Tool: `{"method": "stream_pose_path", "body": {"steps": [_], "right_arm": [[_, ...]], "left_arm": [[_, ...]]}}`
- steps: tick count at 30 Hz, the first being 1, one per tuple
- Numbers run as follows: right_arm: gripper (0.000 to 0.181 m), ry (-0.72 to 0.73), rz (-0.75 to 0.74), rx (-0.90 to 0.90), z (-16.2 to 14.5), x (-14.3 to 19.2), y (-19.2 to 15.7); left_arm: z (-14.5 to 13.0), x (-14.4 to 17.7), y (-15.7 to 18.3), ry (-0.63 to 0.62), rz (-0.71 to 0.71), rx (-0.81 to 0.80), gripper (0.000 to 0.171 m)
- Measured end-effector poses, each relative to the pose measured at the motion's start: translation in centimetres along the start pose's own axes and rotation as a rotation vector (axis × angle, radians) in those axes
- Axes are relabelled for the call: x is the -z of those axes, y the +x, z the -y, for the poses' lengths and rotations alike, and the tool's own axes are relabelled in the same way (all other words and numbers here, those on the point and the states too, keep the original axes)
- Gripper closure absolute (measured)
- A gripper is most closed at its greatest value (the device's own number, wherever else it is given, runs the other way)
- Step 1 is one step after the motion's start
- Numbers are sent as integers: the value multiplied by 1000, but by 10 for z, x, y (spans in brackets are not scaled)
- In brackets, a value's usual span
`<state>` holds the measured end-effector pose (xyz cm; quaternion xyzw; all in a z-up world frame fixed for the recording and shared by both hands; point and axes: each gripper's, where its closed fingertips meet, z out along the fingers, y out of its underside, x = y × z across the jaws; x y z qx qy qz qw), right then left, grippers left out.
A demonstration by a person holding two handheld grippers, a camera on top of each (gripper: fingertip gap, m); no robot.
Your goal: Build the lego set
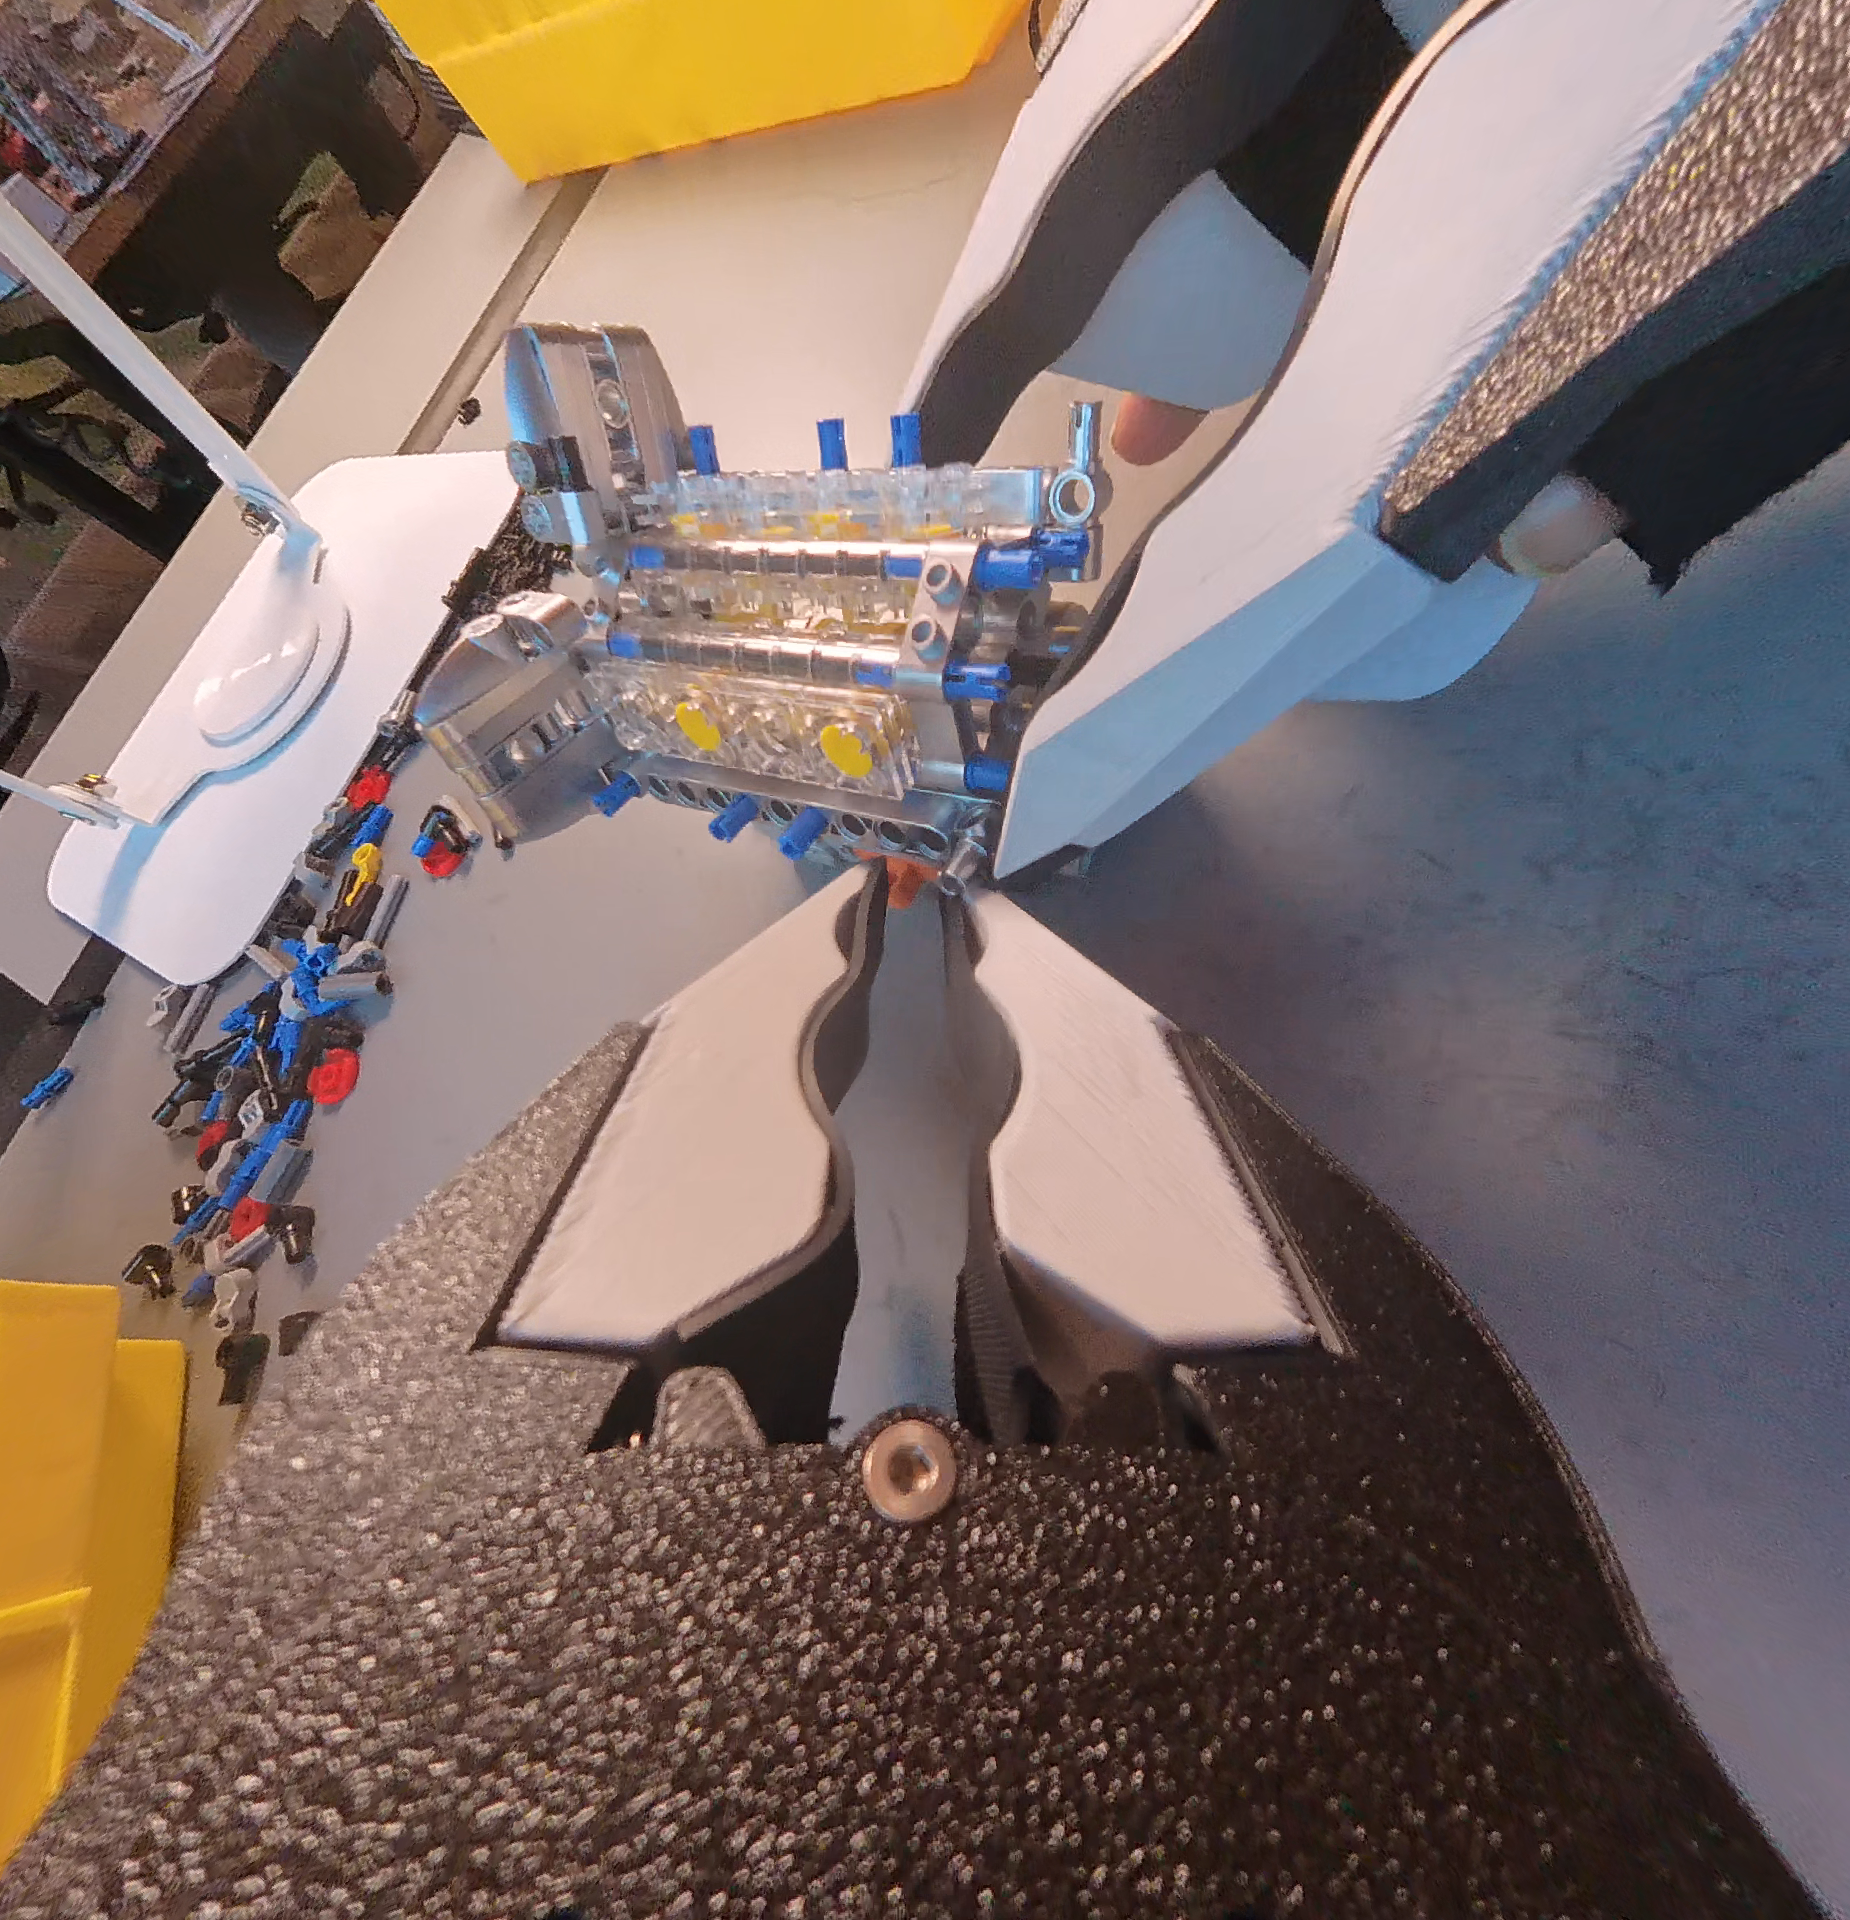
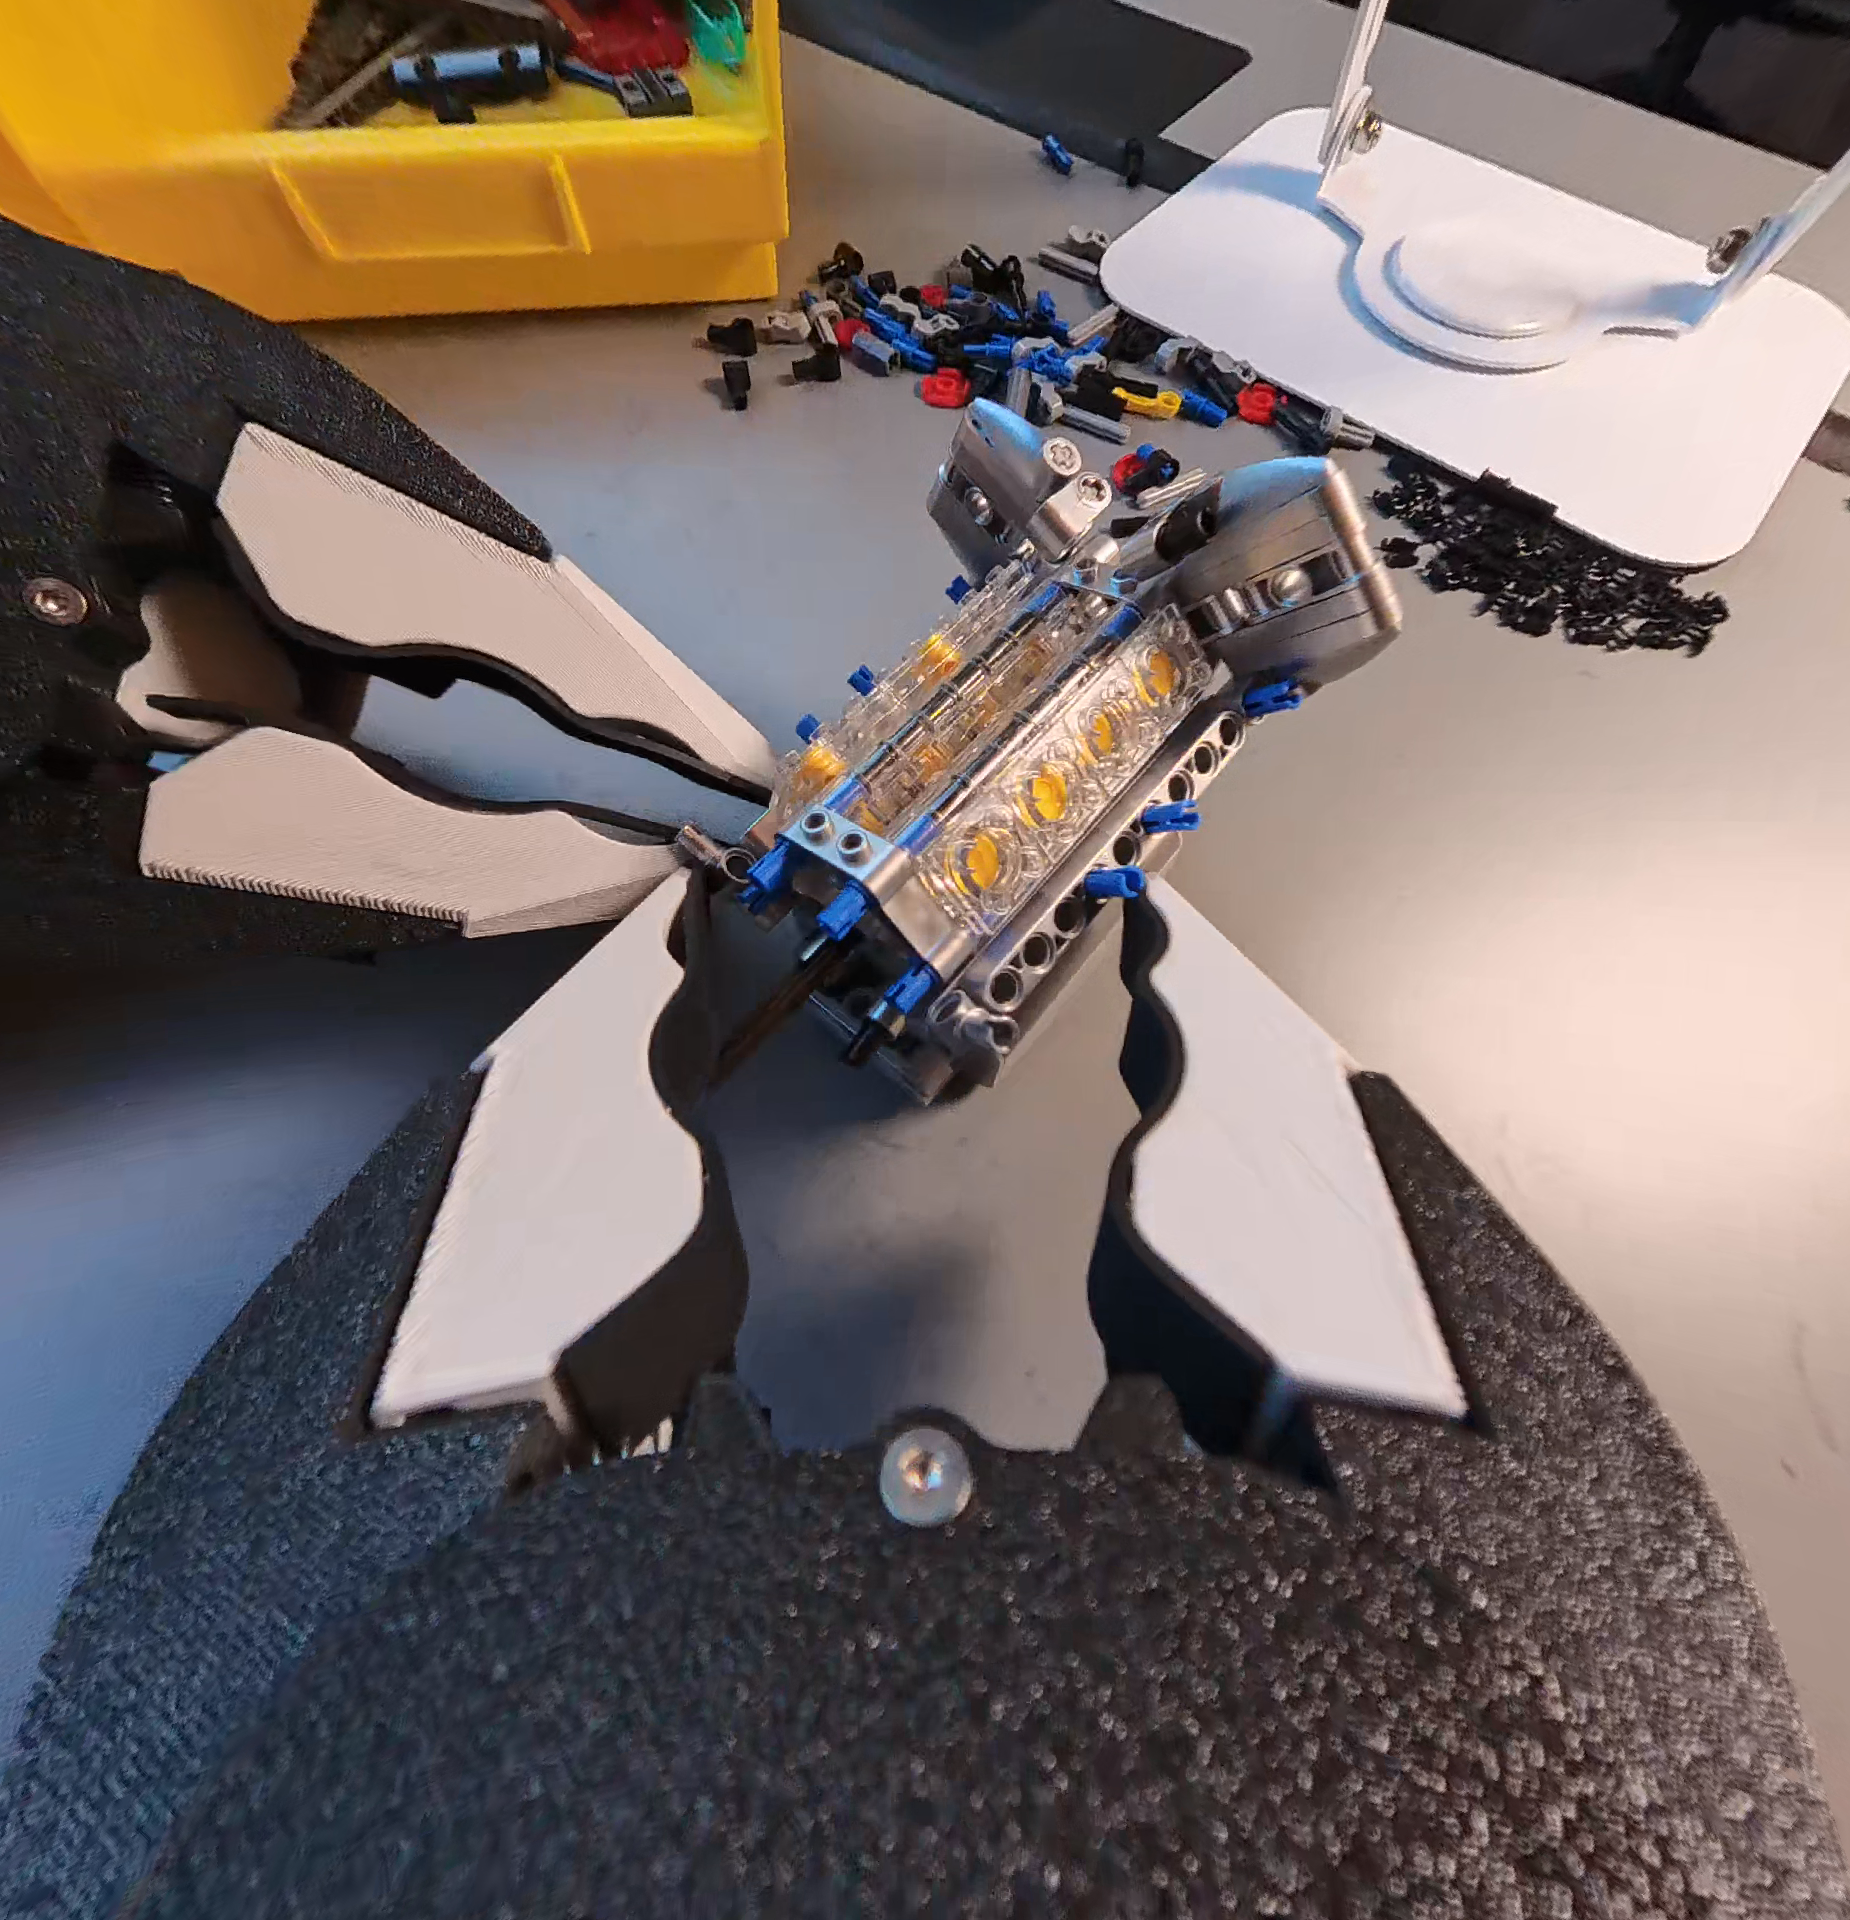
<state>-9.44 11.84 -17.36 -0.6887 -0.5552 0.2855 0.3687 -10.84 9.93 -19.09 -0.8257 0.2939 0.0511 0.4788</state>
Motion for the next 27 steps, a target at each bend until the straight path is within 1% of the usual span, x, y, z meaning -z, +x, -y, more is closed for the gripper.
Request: {"method": "stream_pose_path", "body": {"steps": [4,7,13,15,18,21,23,25,27], "right_arm": [[104,22,43,-68,-2,1,0],[107,29,97,-147,-3,2,-2],[107,40,124,-204,-3,3,-1],[106,40,139,-234,-4,4,-1],[96,58,148,-259,-4,10,0],[86,90,102,-227,-2,23,5],[83,141,72,-191,6,37,6],[83,236,43,-151,22,57,6],[83,318,17,-99,39,78,6]], "left_arm": [[3,1,-1,13,3,-3,163],[7,2,-1,30,8,-2,162],[11,2,-2,49,19,-7,162],[13,2,-1,58,17,-2,162],[12,2,0,56,10,-2,162],[8,5,2,44,-9,16,159],[5,8,0,49,-7,34,157],[8,15,-5,87,2,69,153],[18,26,-11,157,20,117,144]]}}
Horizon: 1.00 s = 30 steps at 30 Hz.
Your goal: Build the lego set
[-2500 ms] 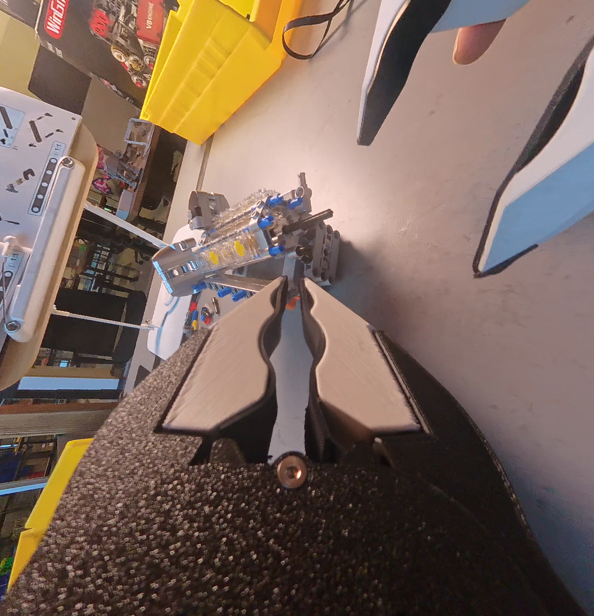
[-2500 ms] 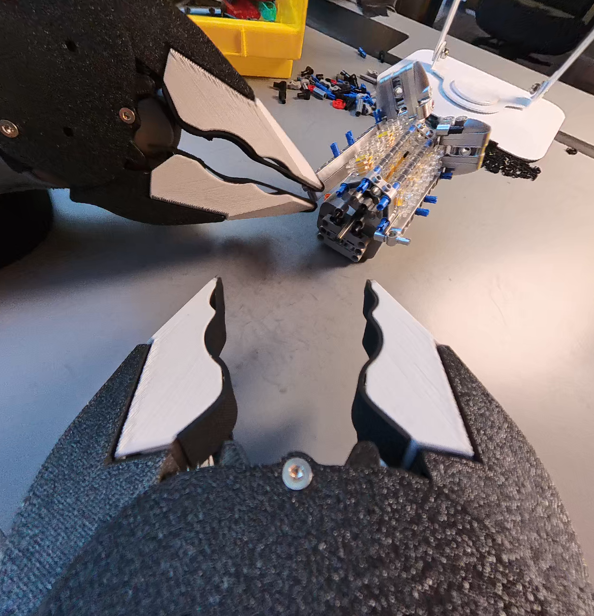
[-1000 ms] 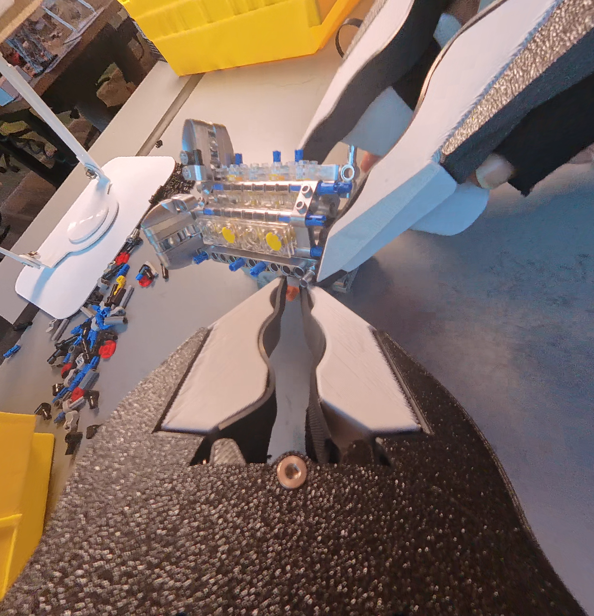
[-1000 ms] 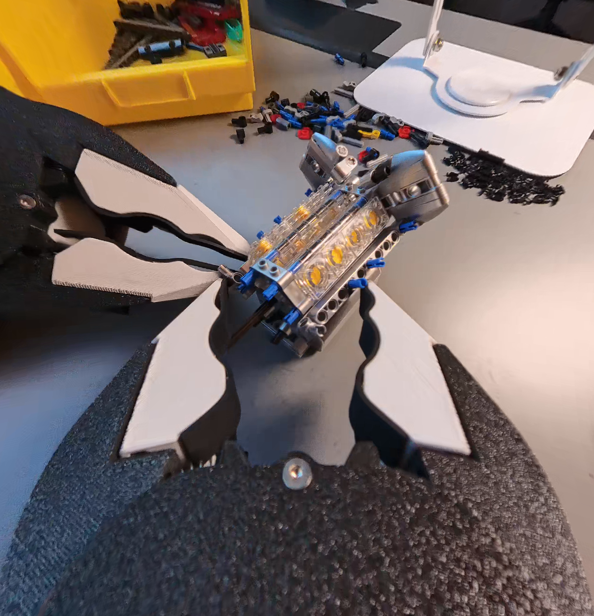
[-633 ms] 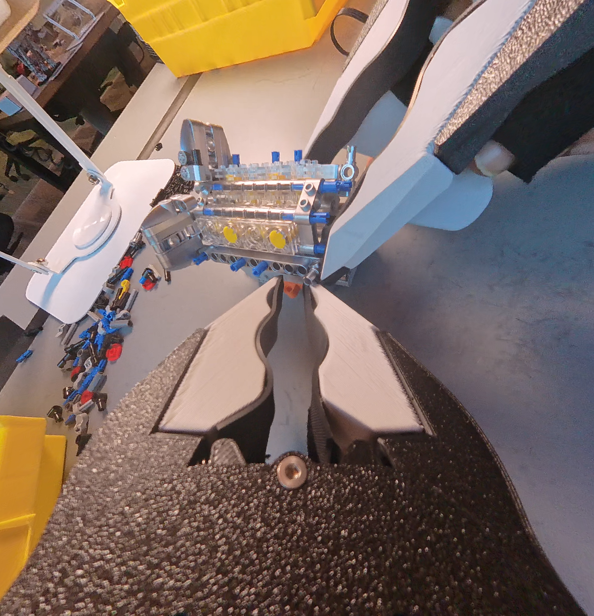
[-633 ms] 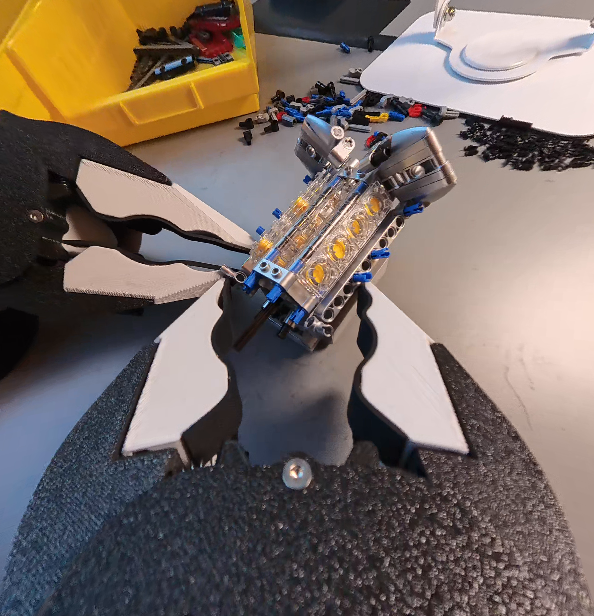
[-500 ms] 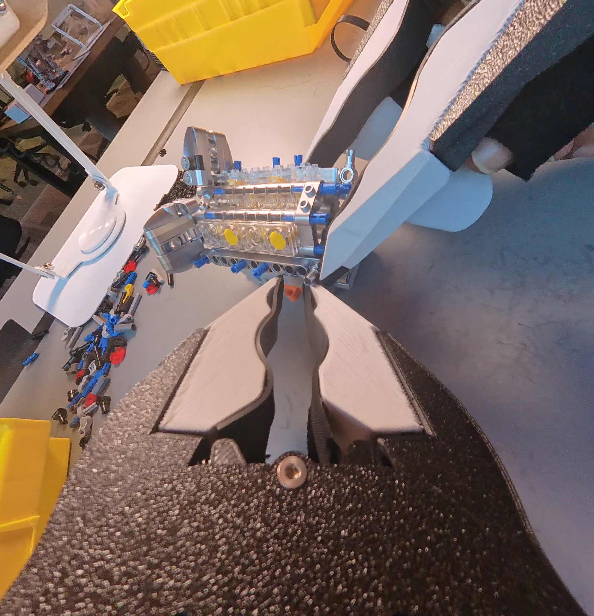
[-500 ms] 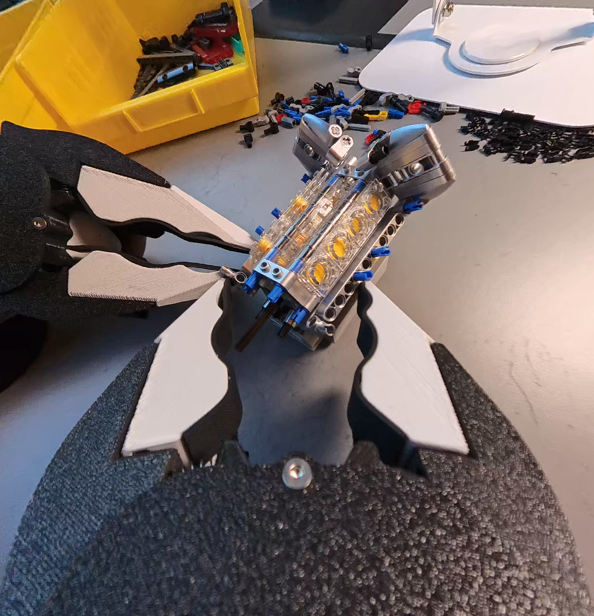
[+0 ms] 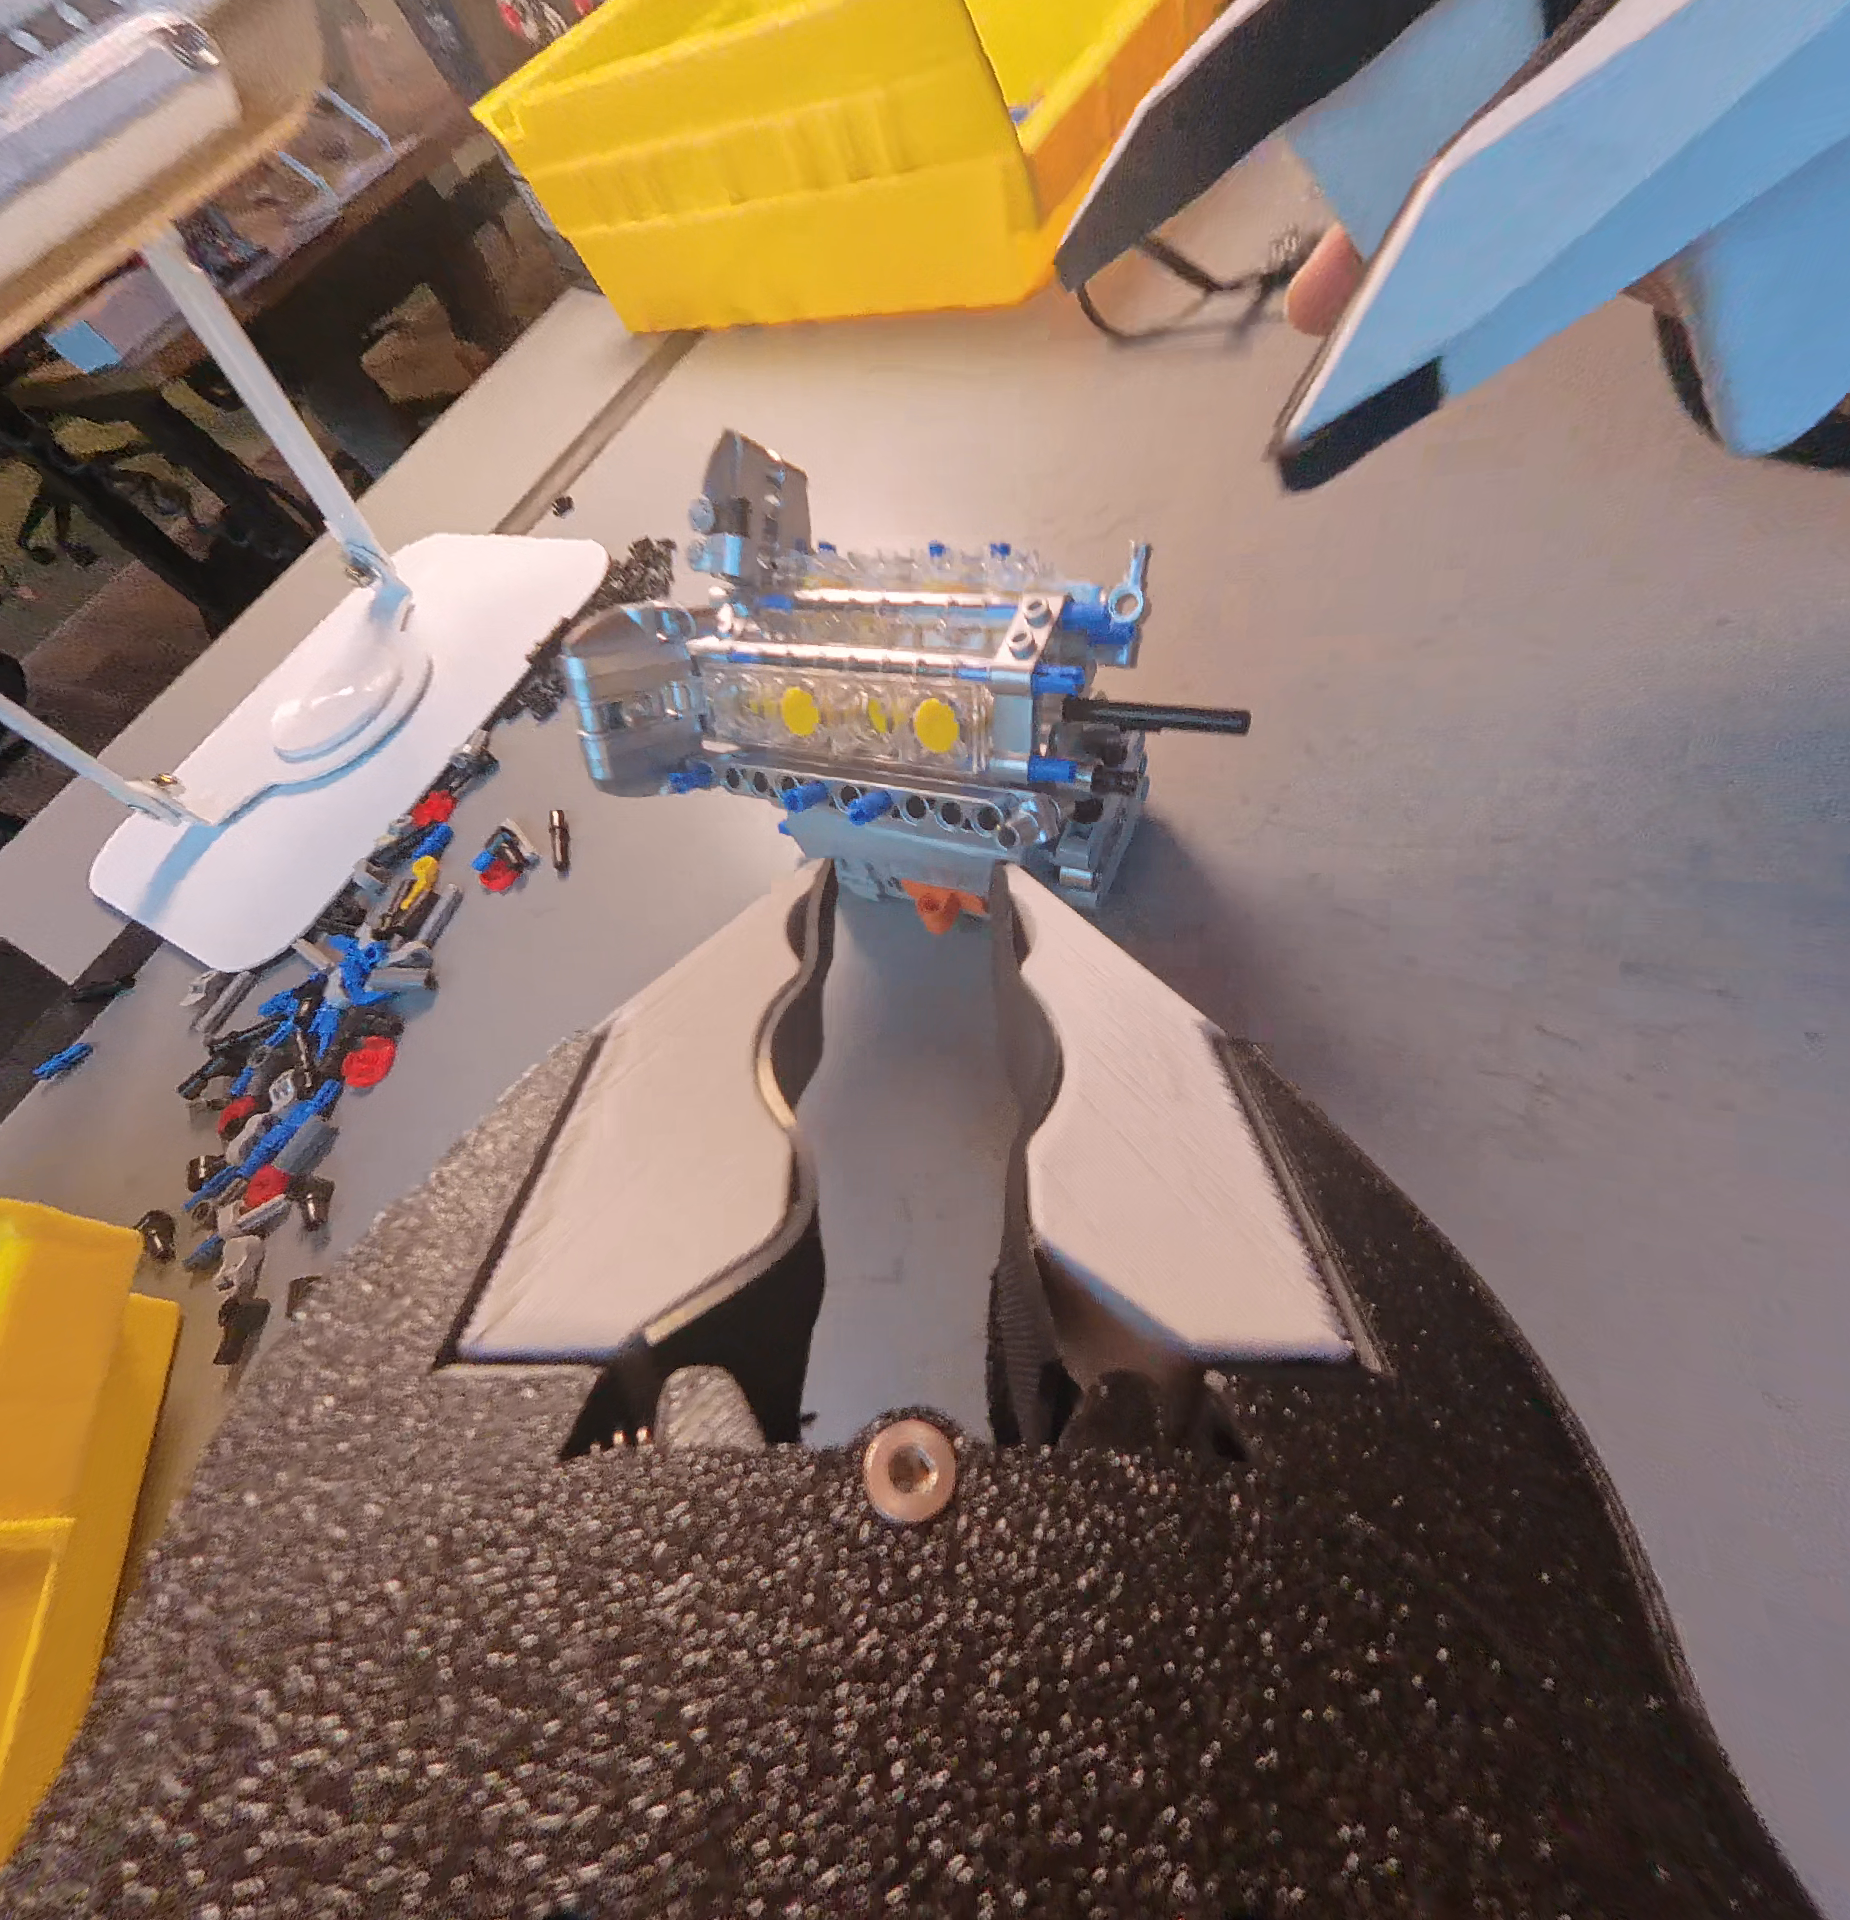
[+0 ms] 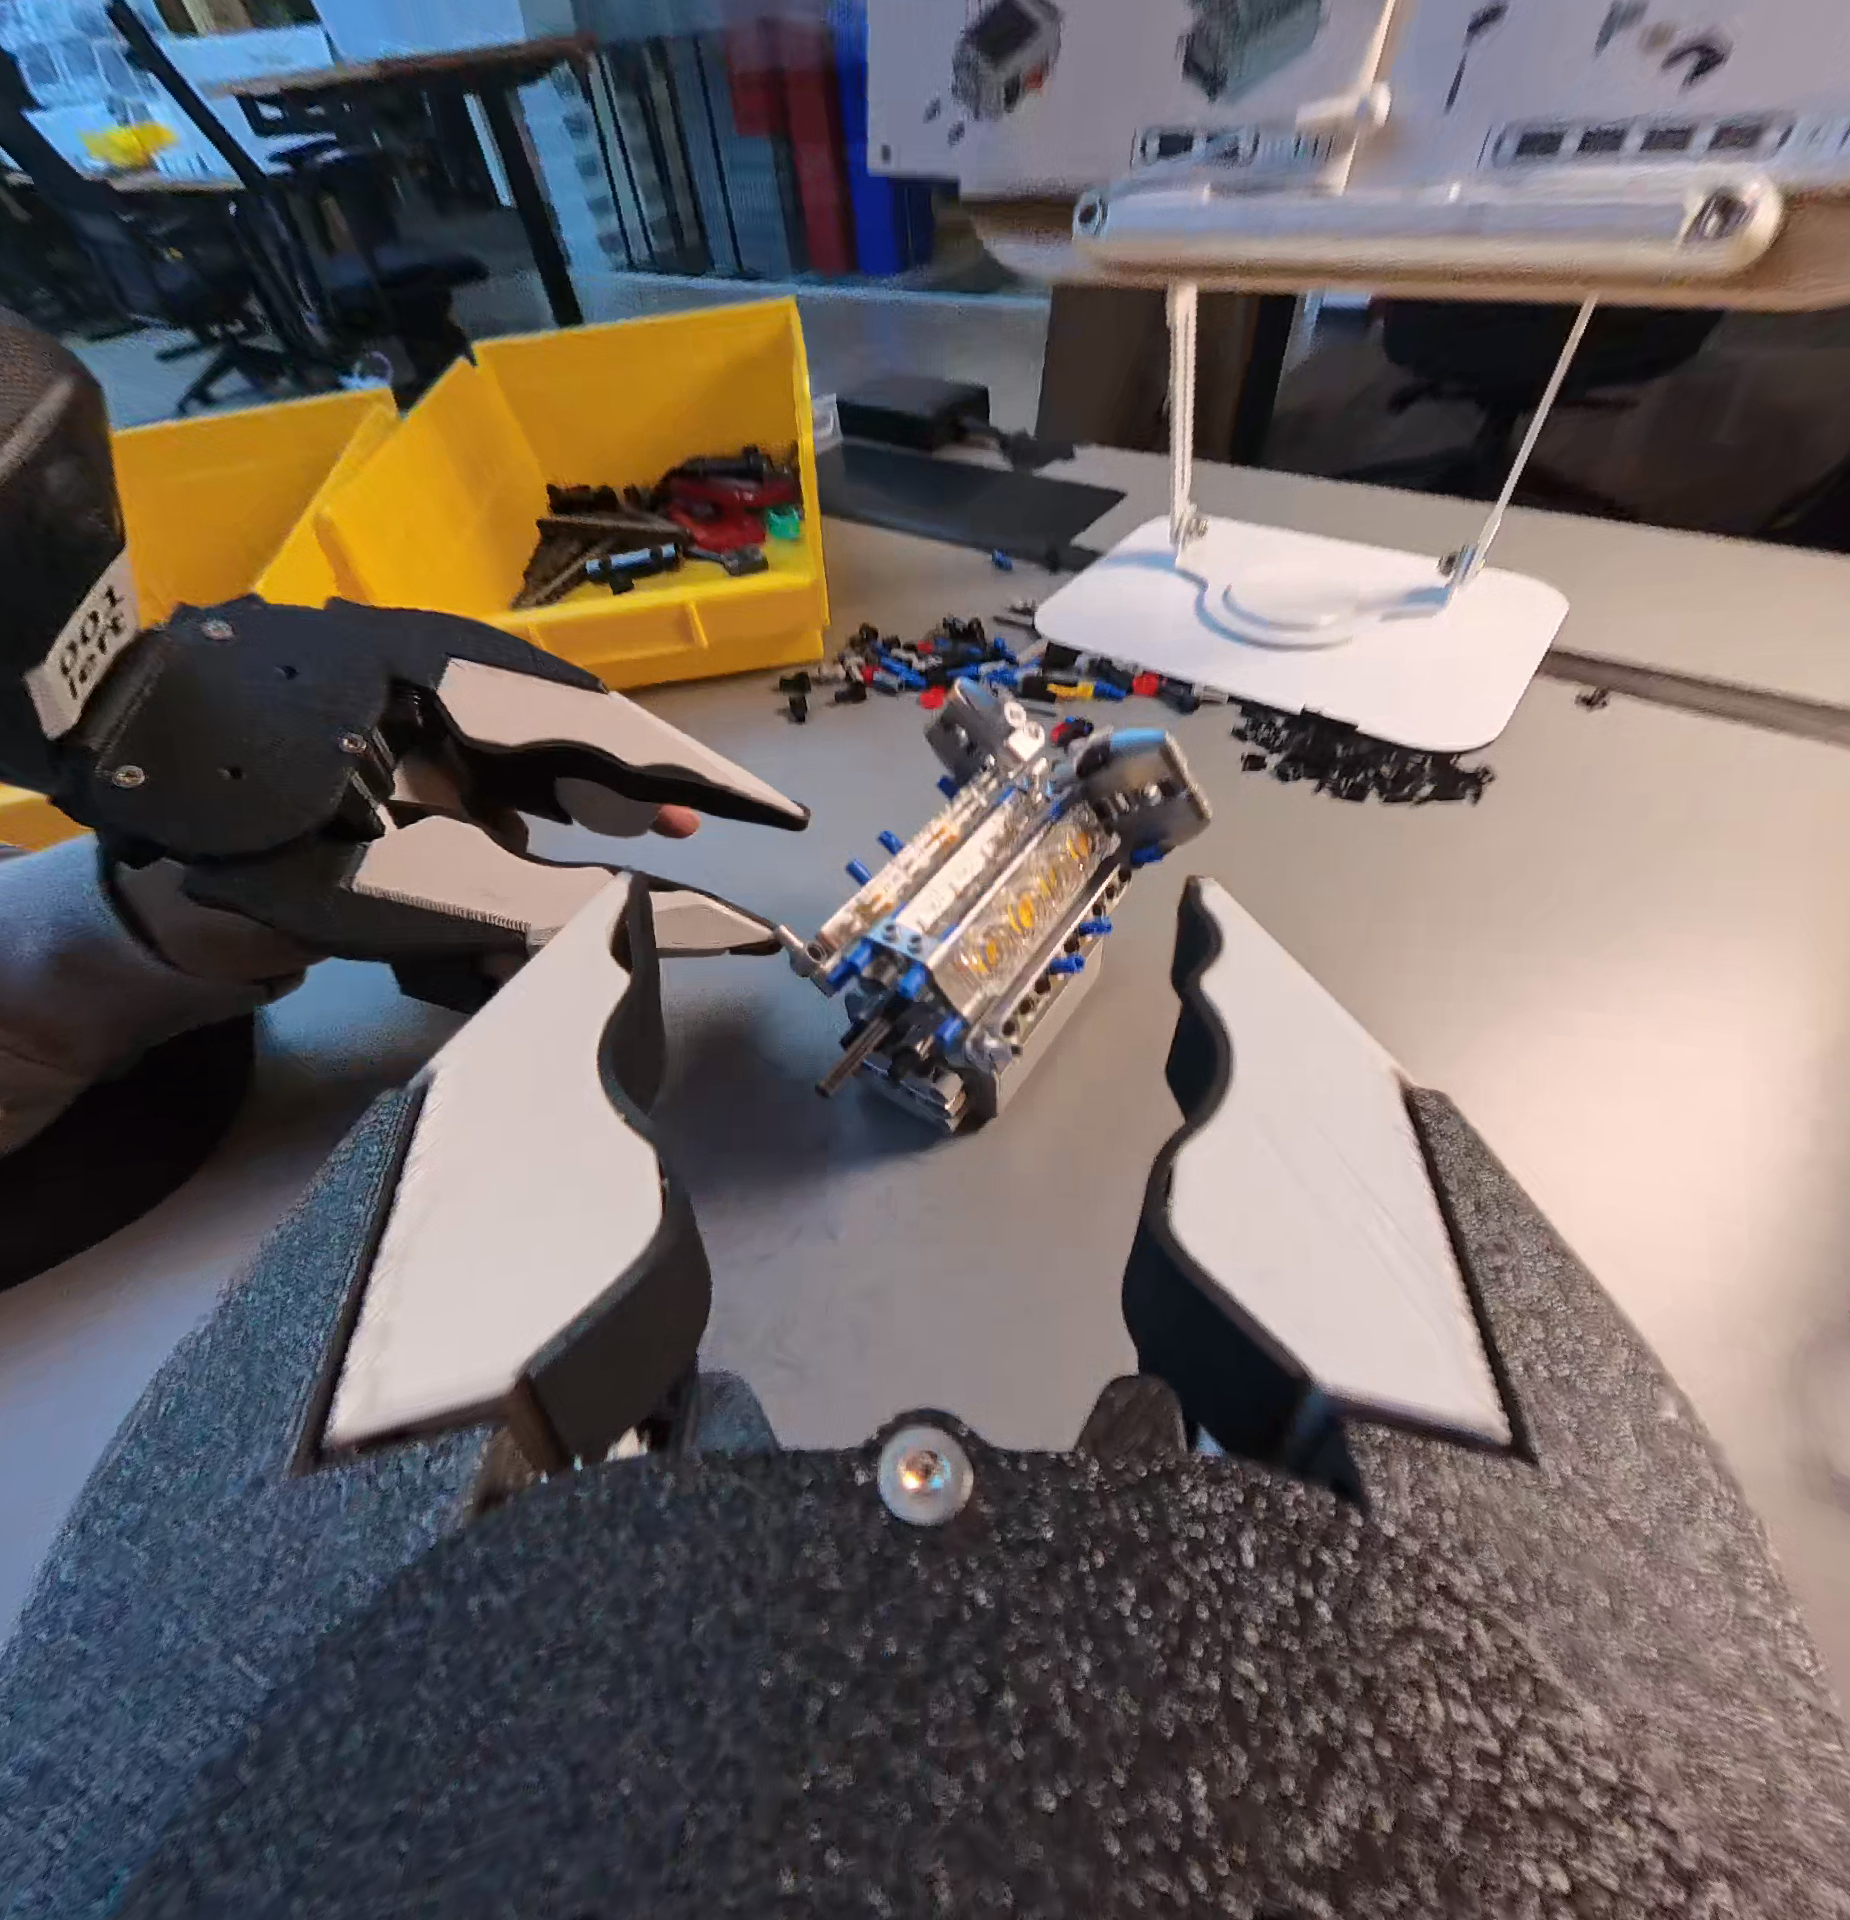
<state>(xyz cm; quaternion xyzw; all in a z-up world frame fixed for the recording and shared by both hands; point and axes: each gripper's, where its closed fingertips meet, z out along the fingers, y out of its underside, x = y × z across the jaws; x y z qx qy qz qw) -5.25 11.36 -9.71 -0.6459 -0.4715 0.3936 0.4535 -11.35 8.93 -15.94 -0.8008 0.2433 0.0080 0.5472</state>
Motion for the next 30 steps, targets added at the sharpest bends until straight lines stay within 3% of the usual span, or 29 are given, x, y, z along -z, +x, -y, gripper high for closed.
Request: {"method": "stream_pose_path", "body": {"steps": [2,7,11,16,22,26,30], "right_arm": [[83,74,-7,61,25,14,-3],[79,170,9,229,82,26,1],[83,191,4,350,109,-1,25],[93,247,33,349,134,-56,55],[99,264,72,289,124,-111,86],[100,235,82,299,99,-125,101],[100,236,88,256,89,-129,110]], "left_arm": [[15,11,-8,93,35,56,133],[46,43,-41,308,192,151,128],[49,51,-66,340,308,150,129],[56,37,-109,339,404,159,132],[59,10,-155,367,433,224,133],[34,1,-152,312,418,200,135],[26,3,-149,308,402,232,135]]}}
